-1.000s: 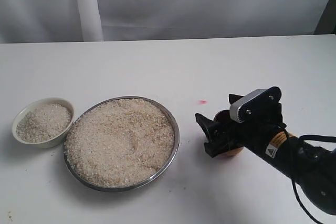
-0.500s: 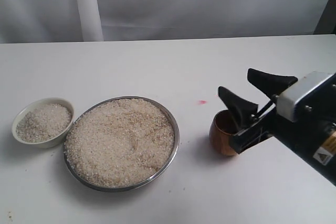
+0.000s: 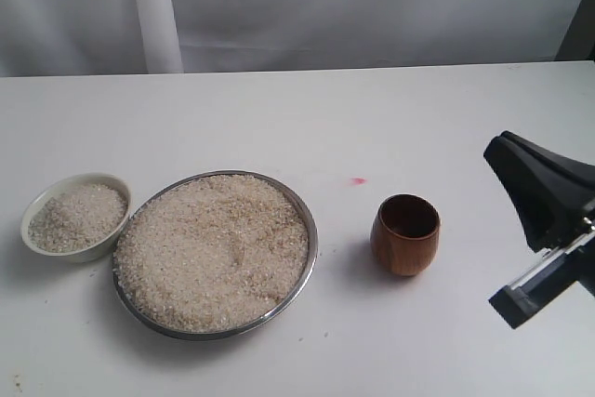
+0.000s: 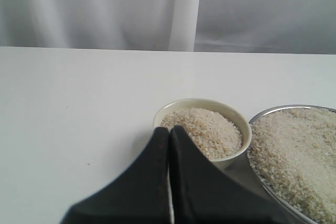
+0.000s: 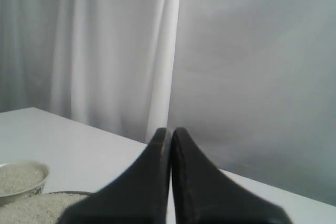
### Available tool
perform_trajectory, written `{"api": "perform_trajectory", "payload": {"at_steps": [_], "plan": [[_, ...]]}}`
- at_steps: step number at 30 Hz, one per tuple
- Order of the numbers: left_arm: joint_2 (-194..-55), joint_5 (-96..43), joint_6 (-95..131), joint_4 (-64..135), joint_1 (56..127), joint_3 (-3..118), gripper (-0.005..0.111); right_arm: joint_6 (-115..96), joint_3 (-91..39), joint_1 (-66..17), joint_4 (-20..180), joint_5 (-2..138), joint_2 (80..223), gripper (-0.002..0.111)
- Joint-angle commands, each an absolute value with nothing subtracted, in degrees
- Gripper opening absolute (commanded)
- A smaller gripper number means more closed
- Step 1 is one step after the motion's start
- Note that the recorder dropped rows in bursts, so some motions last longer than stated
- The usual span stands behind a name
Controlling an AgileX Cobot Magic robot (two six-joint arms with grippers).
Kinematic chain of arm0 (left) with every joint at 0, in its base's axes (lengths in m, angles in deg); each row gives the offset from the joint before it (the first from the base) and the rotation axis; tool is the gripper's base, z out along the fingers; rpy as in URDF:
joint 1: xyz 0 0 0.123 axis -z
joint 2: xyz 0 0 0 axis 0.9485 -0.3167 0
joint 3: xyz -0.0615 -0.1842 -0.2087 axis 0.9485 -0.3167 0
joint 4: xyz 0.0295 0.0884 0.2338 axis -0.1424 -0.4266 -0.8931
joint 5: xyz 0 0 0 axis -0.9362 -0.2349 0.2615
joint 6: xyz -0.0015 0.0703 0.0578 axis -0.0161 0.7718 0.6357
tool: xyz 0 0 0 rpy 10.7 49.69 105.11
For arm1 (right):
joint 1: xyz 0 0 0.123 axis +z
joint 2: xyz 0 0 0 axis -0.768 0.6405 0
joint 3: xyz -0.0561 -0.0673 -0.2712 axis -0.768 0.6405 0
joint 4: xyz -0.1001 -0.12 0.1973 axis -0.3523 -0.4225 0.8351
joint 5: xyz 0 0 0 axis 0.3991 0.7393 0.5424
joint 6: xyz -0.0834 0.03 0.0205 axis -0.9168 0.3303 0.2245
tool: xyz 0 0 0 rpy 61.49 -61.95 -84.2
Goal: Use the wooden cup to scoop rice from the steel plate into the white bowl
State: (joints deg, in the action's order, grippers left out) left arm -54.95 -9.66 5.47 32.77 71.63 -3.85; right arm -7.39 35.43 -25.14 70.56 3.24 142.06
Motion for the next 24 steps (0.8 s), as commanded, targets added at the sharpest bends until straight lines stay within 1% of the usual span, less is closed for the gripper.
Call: {"api": "perform_trajectory", "payload": {"at_steps": [1,21,24], "plan": [[-54.85,-10.23,5.33,33.03,71.8,-3.42,0.0,-6.84,35.96,-25.57,70.89,3.45,139.27,0.0],[-54.85,-10.23,5.33,33.03,71.8,-3.42,0.0,-6.73,35.96,-25.57,70.89,3.45,138.84,0.0],[-54.85,-10.23,5.33,33.03,71.8,-3.42,0.0,-6.74,35.96,-25.57,69.86,7.19,138.84,0.0]]}}
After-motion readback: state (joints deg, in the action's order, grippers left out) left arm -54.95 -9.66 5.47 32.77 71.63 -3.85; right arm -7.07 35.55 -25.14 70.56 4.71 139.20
